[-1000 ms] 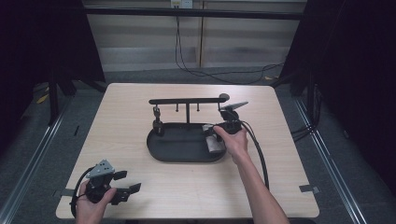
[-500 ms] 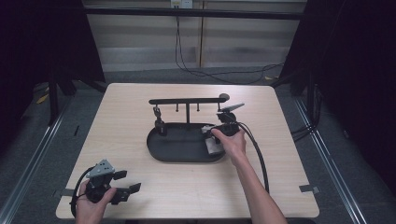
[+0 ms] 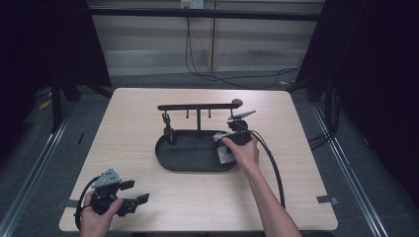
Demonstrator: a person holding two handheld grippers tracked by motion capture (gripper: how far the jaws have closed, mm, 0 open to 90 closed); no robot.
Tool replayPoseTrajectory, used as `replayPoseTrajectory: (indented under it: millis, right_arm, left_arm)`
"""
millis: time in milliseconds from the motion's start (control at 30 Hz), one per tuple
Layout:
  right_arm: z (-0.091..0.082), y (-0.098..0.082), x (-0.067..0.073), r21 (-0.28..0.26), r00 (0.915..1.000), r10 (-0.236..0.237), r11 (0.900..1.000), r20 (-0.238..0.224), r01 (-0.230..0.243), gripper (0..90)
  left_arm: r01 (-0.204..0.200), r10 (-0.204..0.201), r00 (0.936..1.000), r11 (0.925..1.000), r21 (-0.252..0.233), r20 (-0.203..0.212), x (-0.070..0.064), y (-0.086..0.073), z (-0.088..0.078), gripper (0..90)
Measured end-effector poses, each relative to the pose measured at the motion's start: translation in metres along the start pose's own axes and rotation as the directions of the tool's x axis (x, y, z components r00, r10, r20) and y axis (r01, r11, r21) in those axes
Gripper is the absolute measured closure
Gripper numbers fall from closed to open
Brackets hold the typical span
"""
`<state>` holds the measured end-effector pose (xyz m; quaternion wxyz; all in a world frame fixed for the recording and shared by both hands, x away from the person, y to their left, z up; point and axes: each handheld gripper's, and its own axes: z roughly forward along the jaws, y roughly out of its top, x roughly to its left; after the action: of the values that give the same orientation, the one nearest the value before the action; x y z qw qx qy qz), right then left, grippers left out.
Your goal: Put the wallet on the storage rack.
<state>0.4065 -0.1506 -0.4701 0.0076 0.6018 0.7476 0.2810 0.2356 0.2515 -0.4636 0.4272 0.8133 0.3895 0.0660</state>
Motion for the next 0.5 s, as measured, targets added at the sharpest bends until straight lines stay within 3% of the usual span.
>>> replayPoseTrajectory:
  millis: [267, 500]
  right_arm:
    - [0.0, -0.001, 0.0007, -0.007, 1.0, -0.005, 1.0, 0.004, 0.005, 26.7]
    - [-0.0061, -0.0007, 0.0024, -0.031, 0.9995, -0.026, 0.999, -0.019, 0.025, 17.0]
  left_arm:
    - [0.003, -0.003, 1.0, 1.0, 0.002, 0.008, 0.0009, 0.0001, 0.0006, 22.1]
    - [0.009, -0.009, 0.9999, 1.0, 0.0, 0.005, 0.0022, -0.0001, 0.0001, 22.0]
